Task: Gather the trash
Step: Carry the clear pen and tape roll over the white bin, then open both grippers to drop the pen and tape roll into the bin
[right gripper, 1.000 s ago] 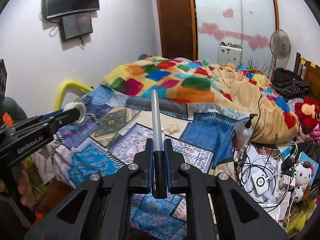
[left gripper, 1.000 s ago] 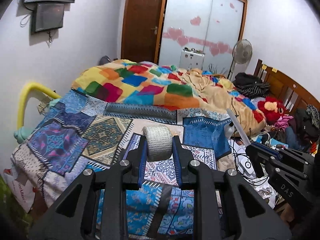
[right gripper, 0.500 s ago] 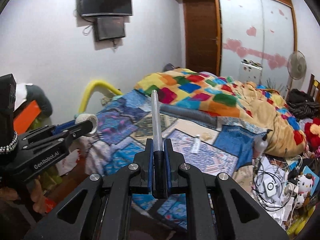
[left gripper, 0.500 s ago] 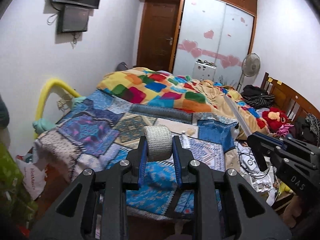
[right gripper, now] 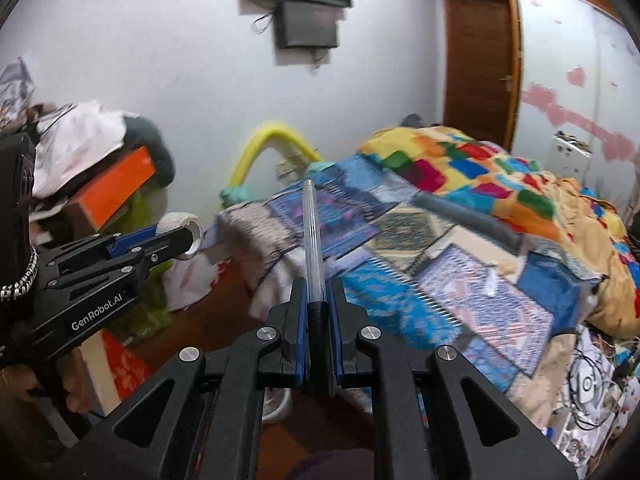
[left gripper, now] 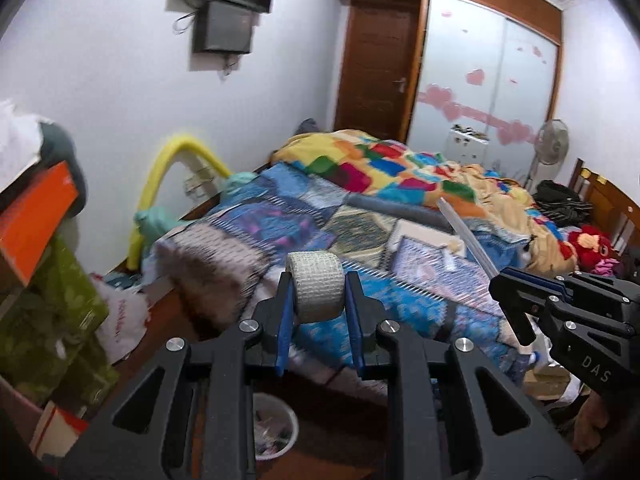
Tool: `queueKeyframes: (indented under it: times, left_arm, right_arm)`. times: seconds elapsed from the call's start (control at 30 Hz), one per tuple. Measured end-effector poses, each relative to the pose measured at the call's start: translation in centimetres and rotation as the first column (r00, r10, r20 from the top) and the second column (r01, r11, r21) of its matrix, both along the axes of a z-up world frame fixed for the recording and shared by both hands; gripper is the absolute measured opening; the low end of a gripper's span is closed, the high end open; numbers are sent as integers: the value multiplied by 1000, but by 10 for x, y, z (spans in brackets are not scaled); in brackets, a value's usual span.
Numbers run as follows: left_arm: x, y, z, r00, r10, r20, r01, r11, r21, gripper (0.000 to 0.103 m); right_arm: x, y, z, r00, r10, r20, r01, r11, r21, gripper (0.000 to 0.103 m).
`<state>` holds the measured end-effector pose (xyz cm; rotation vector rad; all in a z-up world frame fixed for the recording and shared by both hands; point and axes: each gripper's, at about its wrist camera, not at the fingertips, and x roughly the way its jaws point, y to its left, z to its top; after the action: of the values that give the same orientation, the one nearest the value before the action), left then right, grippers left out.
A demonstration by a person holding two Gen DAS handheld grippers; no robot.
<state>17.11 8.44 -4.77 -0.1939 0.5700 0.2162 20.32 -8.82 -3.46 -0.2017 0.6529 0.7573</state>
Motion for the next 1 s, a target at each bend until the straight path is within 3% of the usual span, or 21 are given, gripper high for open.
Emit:
queueKeyframes:
  times: [0.3,0.5,0.83,1.0]
  left_arm:
    - [-34,52,-48,991,91,-97,-95,995,-36,24]
    - [-42,79,-99,972,125,-197,-147,984,-99,24]
    - [-33,98,-202,906,84,-416,-192,955,-227,24]
    - [-26,104,-235,872,60,-486,-215,938,-270,24]
  right_arm:
    - [-20,60,-46,988,114,-107,-124,988,-92,10]
    - [-20,94,-91,962,150,-227,-192,966,-175,10]
    - [-11,135,-168,892,152,-425,-291,913,-285,10]
    - [-2,153,-195,860,138,-492,-326,889,-320,10]
